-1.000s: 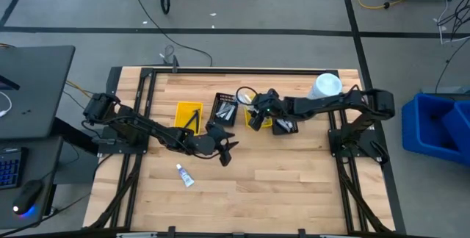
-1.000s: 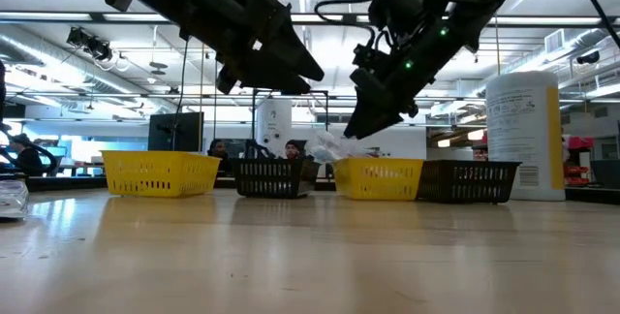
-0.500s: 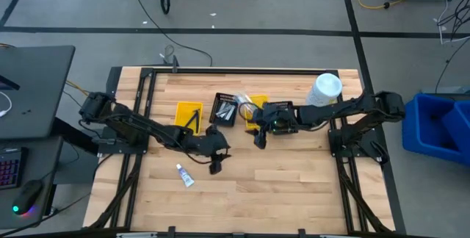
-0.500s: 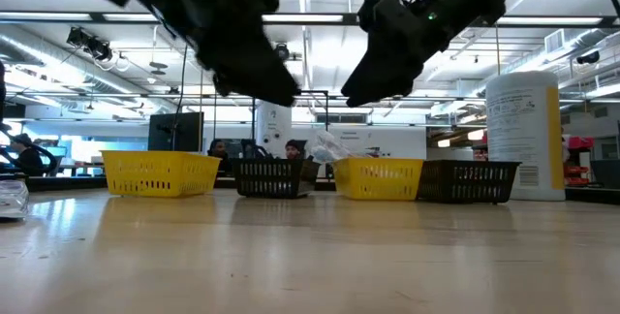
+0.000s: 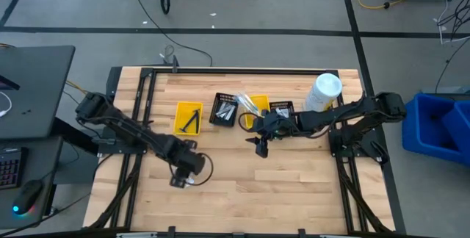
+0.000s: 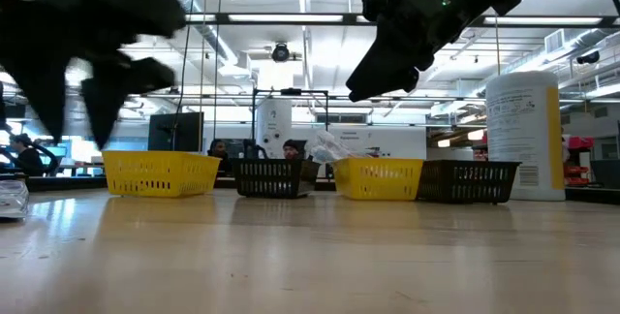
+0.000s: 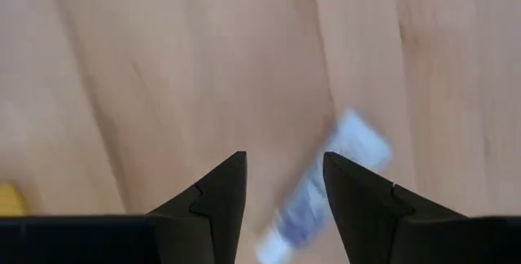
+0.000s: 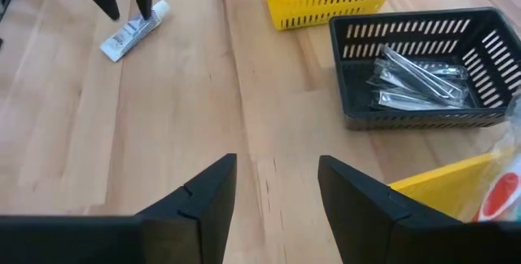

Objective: Pick & Place Travel size toiletries
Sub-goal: Put the violet toothpaste into the right black bin

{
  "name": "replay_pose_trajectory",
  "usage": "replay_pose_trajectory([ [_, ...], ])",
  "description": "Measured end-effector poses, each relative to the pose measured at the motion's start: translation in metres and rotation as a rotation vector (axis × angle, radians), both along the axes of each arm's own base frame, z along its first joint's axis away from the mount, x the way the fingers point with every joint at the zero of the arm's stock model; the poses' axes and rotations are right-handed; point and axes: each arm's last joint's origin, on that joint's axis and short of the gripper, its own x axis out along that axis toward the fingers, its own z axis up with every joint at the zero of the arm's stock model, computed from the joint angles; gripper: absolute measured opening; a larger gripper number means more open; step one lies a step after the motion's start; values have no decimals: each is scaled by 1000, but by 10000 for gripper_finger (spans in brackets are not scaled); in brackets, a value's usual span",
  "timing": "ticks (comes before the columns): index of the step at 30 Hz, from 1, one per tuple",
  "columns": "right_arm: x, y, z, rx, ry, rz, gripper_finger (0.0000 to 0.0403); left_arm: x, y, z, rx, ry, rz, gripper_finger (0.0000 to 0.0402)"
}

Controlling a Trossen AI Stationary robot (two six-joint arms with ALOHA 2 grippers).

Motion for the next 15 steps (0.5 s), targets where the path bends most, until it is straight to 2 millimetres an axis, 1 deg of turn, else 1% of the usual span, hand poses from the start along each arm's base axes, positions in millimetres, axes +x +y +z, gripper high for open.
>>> replay_pose_trajectory([
  [4,0,0,0,0,-1,-1,181,-14,-11,-2,-17,102,-57,171],
  [7,0,0,0,0,-2,0,185,-24,-18,-9,-28,140,-138,171],
  [11,0,0,0,0,-7,0,193,-31,-21,-15,47,129,-213,171],
  [15,0,0,0,1,-7,-1,199,-30,-18,-16,128,95,-249,172],
])
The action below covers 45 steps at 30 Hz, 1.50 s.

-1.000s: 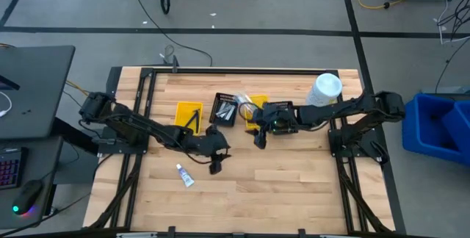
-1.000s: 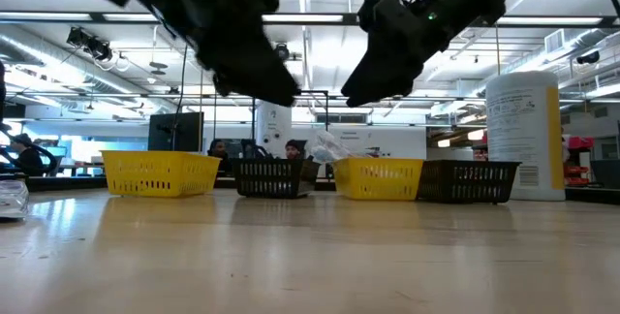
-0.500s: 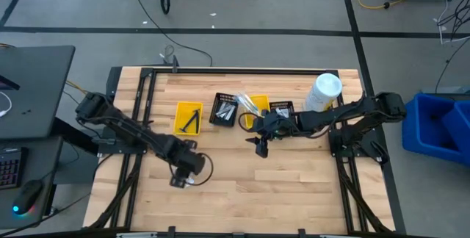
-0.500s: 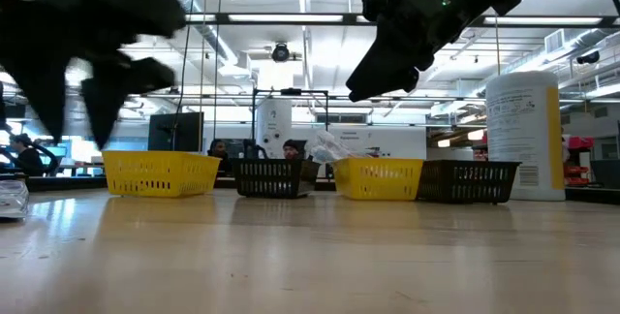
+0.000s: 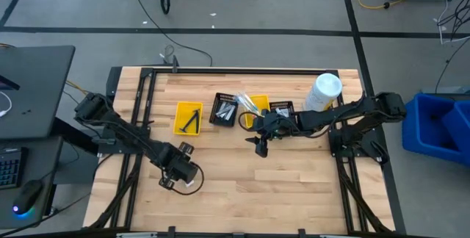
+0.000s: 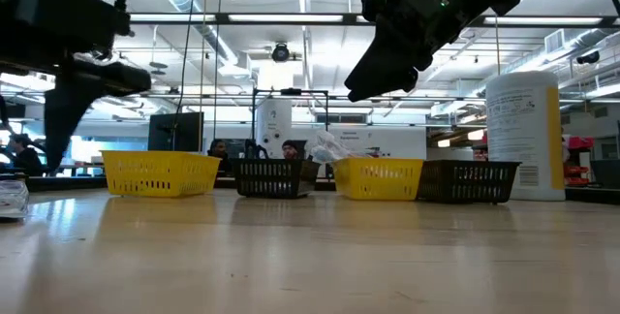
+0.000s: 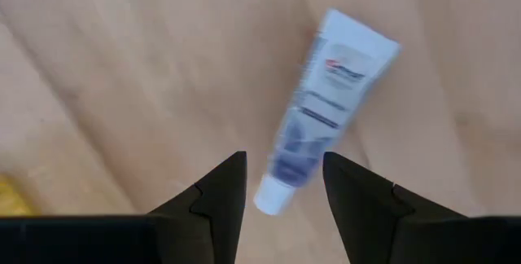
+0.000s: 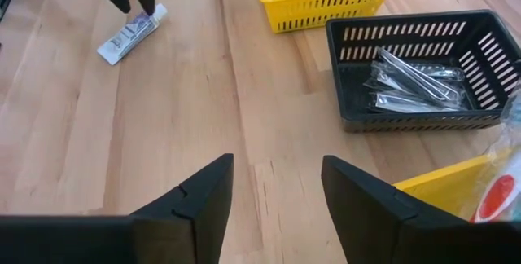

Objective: Pick & Place Travel size toiletries
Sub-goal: Put the violet toothpaste into the right black bin

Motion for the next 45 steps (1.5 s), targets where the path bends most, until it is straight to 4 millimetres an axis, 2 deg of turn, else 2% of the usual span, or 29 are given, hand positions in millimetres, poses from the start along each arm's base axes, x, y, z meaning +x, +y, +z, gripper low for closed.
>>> replay_pose_trajectory([
  [11,0,0,0,0,0,0,195,3,1,0,-4,-19,-36,170],
  [20,0,0,0,0,1,0,178,8,-2,-16,35,19,-66,171],
  [33,0,0,0,0,2,1,179,13,-4,-19,17,-4,-30,221],
  [37,0,0,0,0,2,1,187,16,-4,-19,-10,-24,18,213],
  [45,0,0,-1,2,4,3,209,23,-3,-32,38,-20,40,186],
])
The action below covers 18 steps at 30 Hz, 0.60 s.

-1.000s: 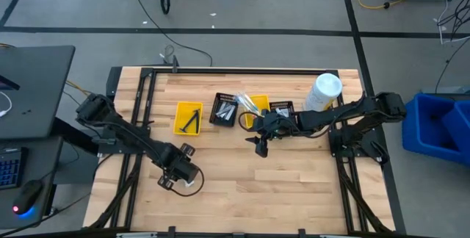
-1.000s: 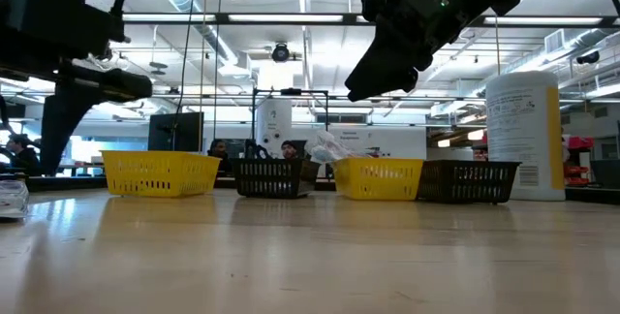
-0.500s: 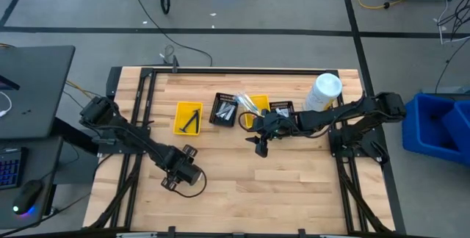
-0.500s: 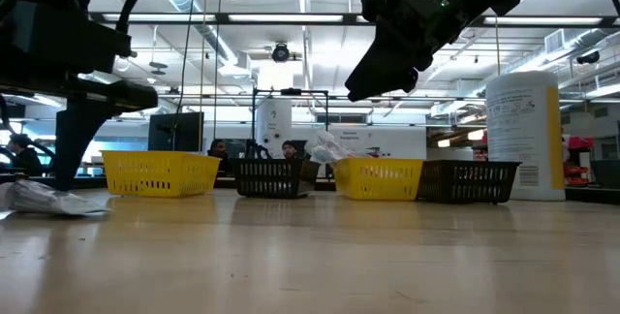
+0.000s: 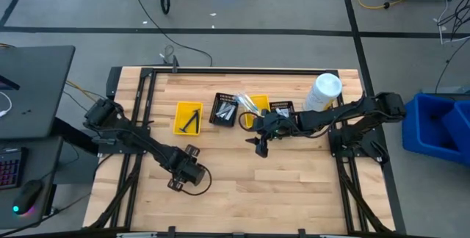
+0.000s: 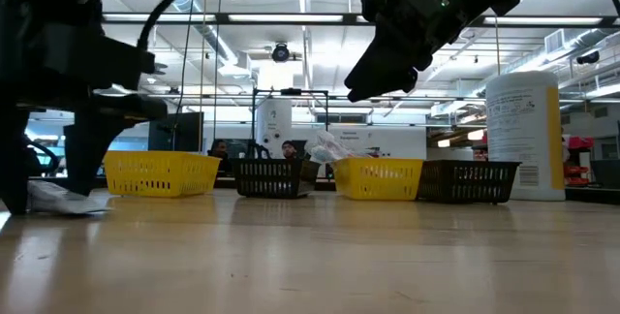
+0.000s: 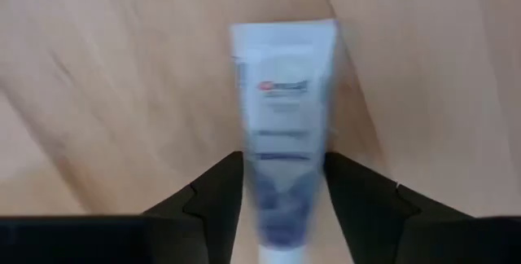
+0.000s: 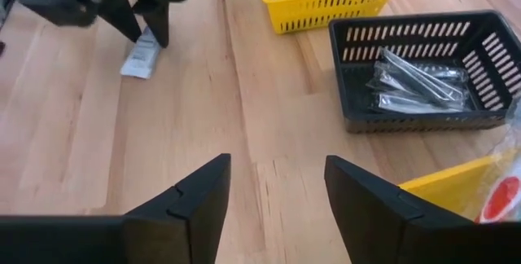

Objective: Pick & Place Travel size toiletries
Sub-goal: Put the violet toothpaste into the right black bin

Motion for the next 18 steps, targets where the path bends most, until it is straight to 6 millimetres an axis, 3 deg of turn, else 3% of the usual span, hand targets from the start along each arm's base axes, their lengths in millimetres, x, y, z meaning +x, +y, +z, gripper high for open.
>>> replay_pose_trajectory([
  [8,6,8,-3,8,-38,29,229,3,0,1,-21,-4,27,142],
  [18,27,33,-32,14,-82,94,227,28,1,7,-10,-273,116,108],
])
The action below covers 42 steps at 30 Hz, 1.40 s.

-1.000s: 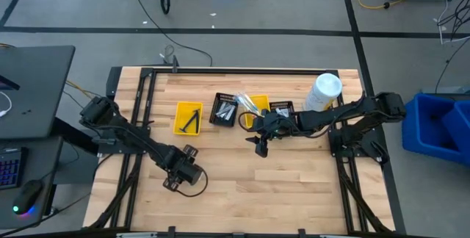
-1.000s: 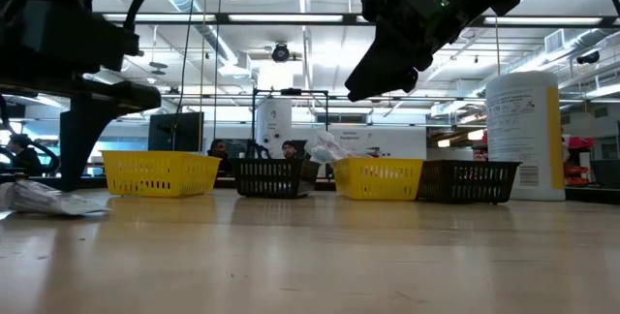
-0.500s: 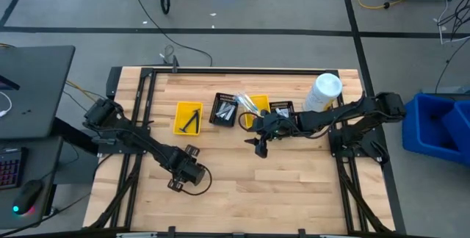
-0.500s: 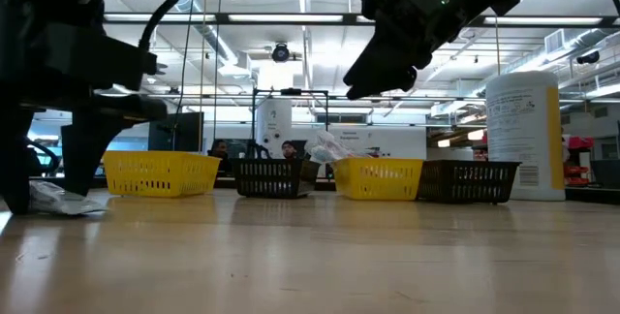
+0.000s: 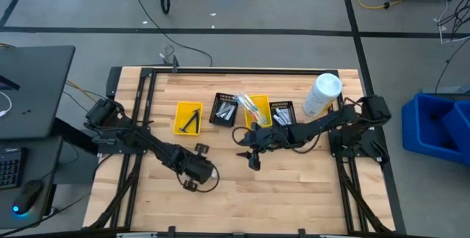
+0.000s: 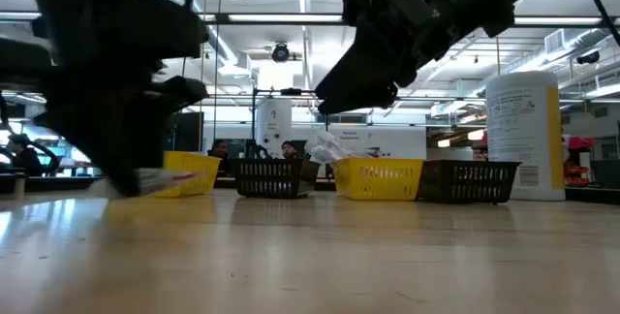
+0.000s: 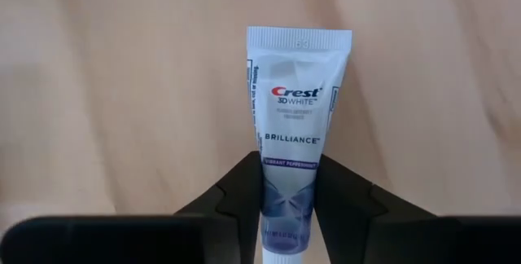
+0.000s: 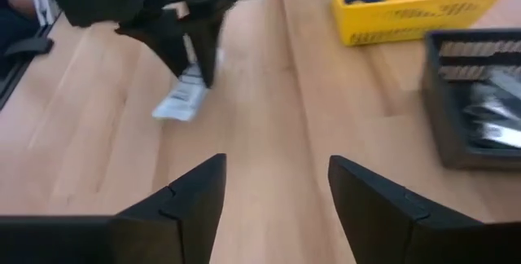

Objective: Pick & Place Travel size toiletries
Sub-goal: Put the violet toothpaste into the right black bin

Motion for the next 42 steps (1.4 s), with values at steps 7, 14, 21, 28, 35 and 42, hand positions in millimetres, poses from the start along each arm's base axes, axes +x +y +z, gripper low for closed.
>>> replay_pose_trajectory([
  [7,13,20,-27,8,-43,49,216,26,15,13,-1,-228,172,109],
  [14,17,25,-41,0,-36,51,248,40,28,20,-14,-326,240,109],
  [21,17,26,-40,-104,-60,52,274,42,34,21,-27,-340,294,109],
  [28,16,33,-38,-198,-84,54,286,43,36,21,-70,-338,347,109],
  [35,17,35,-35,-183,-116,64,297,45,39,23,-84,-355,380,109],
  [42,14,32,-41,-199,-45,65,300,47,38,24,-99,-376,379,109],
])
